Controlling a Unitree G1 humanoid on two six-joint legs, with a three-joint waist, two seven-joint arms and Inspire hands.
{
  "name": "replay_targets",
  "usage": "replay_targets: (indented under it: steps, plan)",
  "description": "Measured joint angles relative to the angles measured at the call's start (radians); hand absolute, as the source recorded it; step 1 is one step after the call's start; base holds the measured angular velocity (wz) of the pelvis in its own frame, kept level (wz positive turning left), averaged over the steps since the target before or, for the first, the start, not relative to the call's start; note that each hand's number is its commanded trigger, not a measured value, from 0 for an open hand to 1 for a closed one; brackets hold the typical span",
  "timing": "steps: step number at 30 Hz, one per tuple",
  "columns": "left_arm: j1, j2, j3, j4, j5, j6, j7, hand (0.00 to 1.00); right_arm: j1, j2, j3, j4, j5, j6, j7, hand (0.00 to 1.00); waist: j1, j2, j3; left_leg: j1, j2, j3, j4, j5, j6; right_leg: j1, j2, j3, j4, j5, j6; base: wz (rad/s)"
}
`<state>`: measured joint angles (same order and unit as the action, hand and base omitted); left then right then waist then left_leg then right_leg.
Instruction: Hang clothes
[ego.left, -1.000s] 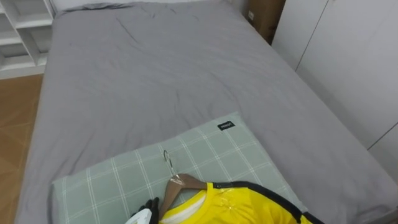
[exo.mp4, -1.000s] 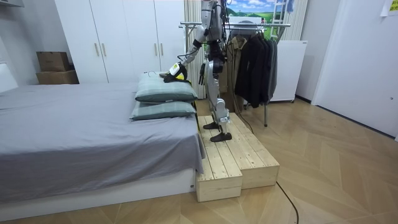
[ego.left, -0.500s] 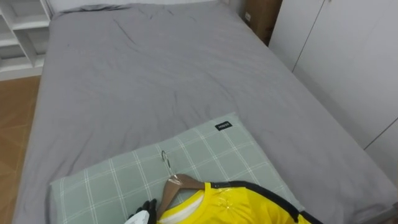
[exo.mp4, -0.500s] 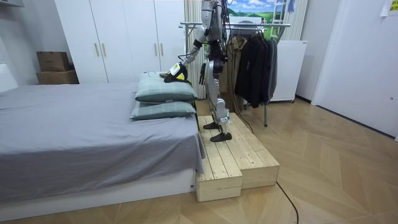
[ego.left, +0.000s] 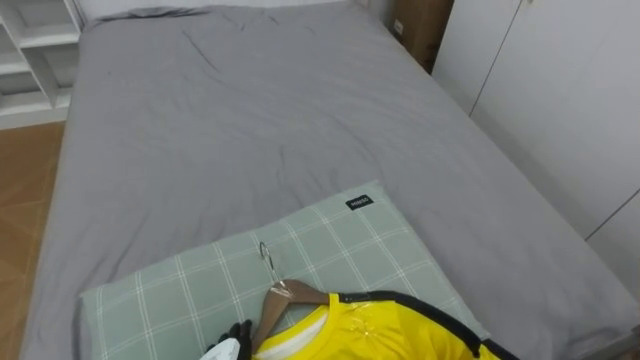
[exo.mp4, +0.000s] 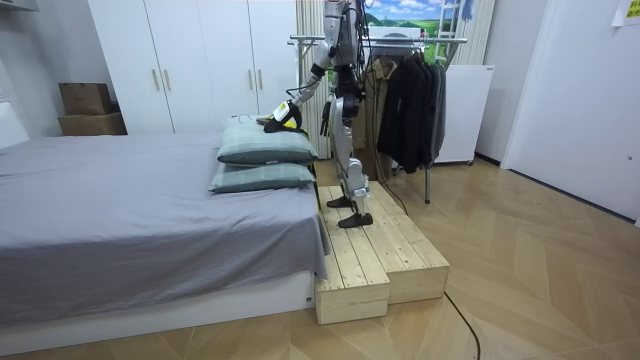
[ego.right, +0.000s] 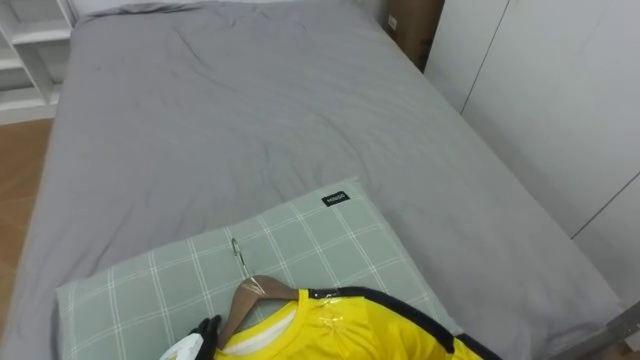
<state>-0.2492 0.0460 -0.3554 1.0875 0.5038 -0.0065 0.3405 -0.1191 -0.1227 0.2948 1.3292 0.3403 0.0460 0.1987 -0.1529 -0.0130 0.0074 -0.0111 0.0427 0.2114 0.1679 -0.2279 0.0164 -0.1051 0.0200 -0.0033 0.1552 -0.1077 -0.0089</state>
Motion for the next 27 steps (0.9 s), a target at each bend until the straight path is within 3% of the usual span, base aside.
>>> replay_targets:
  steps: [9, 11, 12, 13, 14, 15, 17, 22, 27]
  plan:
    - [0.000, 0.000, 0.005, 0.015, -0.022, -0.022, 0.004, 0.00, -0.001, 0.001, 0.000, 0.002, 0.000, 0.000, -0.002, 0.00, 0.001, -0.001, 0.0006, 0.002, 0.000, 0.000, 0.000, 0.000, 0.000, 0.000, 0.000, 0.001, 0.005, 0.000, 0.000, 0.00]
    - [0.000, 0.000, 0.018, 0.017, -0.022, -0.027, 0.003, 0.04, -0.001, 0.001, 0.000, 0.002, 0.000, 0.000, -0.002, 0.00, 0.001, -0.003, 0.0013, 0.002, 0.000, 0.000, 0.000, 0.000, 0.000, 0.000, 0.000, 0.001, 0.006, 0.000, 0.000, 0.00]
    - [0.000, 0.000, 0.019, 0.018, -0.022, -0.028, 0.003, 0.18, -0.001, 0.002, 0.000, 0.002, 0.000, 0.000, -0.003, 0.00, 0.001, -0.004, 0.0015, 0.002, 0.000, 0.000, 0.000, 0.000, 0.000, 0.000, 0.000, 0.001, 0.006, 0.000, 0.000, 0.00]
    - [0.000, 0.000, 0.019, 0.021, -0.022, -0.030, 0.004, 0.40, -0.001, 0.002, 0.000, 0.002, 0.000, 0.000, -0.003, 0.00, 0.001, -0.004, 0.0017, 0.002, 0.000, 0.000, 0.000, 0.000, 0.000, 0.000, 0.000, 0.001, 0.006, 0.000, 0.000, 0.00]
    - [-0.001, 0.000, 0.019, 0.022, -0.022, -0.030, 0.004, 0.47, -0.001, 0.002, 0.000, 0.002, 0.000, 0.000, -0.003, 0.00, 0.001, -0.004, 0.0018, 0.002, 0.000, 0.000, 0.000, 0.000, 0.000, 0.000, 0.000, 0.001, 0.006, 0.000, 0.000, 0.00]
    - [-0.001, 0.000, 0.020, 0.023, -0.022, -0.030, 0.005, 0.77, -0.002, 0.002, 0.000, 0.002, 0.000, 0.000, -0.003, 0.00, 0.001, -0.004, 0.0018, 0.002, 0.000, 0.000, 0.000, 0.000, 0.000, 0.000, 0.000, 0.001, 0.006, 0.000, 0.000, 0.00]
    - [-0.004, 0.002, 0.024, 0.023, -0.022, -0.030, 0.024, 1.00, -0.002, 0.002, 0.000, 0.002, 0.000, 0.000, -0.004, 0.00, 0.002, -0.005, 0.0018, 0.002, 0.000, 0.000, 0.000, 0.000, 0.000, 0.000, 0.000, 0.001, 0.006, 0.000, 0.000, 0.00]
    - [-0.041, 0.014, 0.065, 0.033, -0.022, -0.030, 0.047, 1.00, -0.003, 0.001, 0.000, 0.005, 0.000, 0.001, -0.007, 0.00, 0.023, -0.005, 0.0018, 0.003, 0.000, 0.002, 0.000, 0.000, 0.000, 0.001, 0.000, 0.001, 0.004, 0.000, 0.000, 0.00]
    - [-0.038, 0.016, 0.066, 0.039, -0.022, -0.027, 0.074, 1.00, 0.000, 0.002, 0.000, 0.004, 0.001, 0.000, -0.011, 0.00, 0.023, -0.005, 0.0019, 0.005, 0.000, 0.002, -0.001, 0.000, 0.000, 0.002, 0.001, 0.002, 0.003, 0.000, 0.000, 0.00]
